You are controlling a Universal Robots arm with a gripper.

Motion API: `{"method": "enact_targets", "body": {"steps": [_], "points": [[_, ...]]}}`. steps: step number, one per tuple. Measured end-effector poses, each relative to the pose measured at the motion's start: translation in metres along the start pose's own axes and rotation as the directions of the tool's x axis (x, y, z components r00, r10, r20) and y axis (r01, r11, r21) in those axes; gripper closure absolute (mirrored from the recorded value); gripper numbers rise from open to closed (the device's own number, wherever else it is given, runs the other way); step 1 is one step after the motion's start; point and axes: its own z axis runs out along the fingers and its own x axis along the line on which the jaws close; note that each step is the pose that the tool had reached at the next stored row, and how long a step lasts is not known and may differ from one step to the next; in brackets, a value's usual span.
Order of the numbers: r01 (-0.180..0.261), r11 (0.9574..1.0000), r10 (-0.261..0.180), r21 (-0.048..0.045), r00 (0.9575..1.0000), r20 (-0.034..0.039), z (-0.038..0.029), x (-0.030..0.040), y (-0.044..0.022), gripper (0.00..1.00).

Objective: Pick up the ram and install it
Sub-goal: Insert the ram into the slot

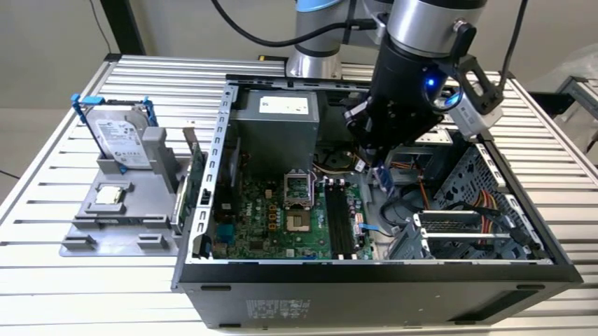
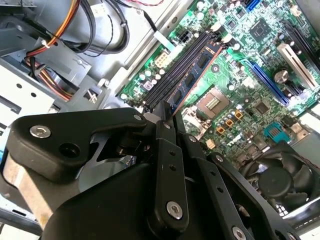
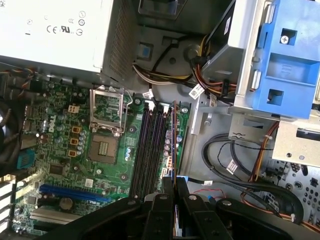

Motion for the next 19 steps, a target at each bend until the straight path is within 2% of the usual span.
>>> {"method": "enact_targets", "body": {"steps": [19], "points": [[0.000, 1.0000, 0.000, 0.0078, 1.0000, -0.0012, 0.0055, 0.0000, 0.0000, 1.00]]}}
